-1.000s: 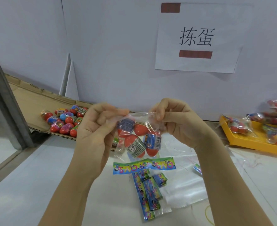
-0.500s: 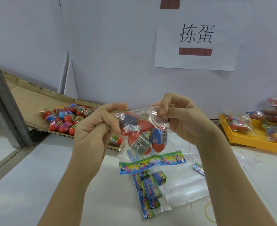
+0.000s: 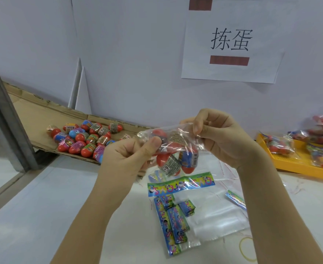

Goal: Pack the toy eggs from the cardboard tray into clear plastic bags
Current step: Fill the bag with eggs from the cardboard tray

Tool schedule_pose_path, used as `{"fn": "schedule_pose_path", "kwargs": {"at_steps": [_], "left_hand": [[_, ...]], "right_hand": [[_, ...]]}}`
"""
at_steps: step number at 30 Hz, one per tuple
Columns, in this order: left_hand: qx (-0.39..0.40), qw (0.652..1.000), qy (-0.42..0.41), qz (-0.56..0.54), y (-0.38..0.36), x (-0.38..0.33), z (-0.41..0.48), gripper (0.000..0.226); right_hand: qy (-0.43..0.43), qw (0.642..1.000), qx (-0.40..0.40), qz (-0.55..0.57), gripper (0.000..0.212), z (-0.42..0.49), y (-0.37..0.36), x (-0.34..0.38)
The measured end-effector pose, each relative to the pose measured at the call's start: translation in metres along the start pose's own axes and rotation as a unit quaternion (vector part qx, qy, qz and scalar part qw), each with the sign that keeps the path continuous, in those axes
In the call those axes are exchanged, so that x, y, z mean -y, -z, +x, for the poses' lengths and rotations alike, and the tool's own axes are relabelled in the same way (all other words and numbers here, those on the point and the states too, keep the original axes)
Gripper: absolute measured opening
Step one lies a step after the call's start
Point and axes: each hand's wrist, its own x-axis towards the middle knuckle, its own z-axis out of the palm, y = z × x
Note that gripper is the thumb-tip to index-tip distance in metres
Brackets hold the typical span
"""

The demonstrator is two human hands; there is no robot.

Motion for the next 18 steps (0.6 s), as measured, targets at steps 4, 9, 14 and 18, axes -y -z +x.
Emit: {"fn": "schedule_pose_path", "kwargs": {"at_steps": [4, 9, 14, 18], "left_hand": [[0.011, 0.993, 0.054, -0.104, 0.007, 0.004, 0.004, 0.05], [-0.002, 0.994, 0.006, -0.11, 0.011, -0.002, 0.005, 0.054], [-0.047, 0.994, -0.006, -0.099, 0.009, -0.003, 0.003, 0.057], [-0.048, 0.993, -0.013, -0.104, 0.007, -0.004, 0.003, 0.055]], "right_hand": [[0.011, 1.0, 0.003, 0.002, 0.011, 0.002, 0.003, -0.006], [0.033, 0.995, -0.039, 0.089, 0.031, 0.004, 0.006, -0.005], [-0.099, 0.992, -0.066, -0.029, 0.069, 0.006, 0.0, -0.003], [-0.098, 0.989, -0.035, -0.101, 0.024, 0.007, -0.014, -0.007]]}}
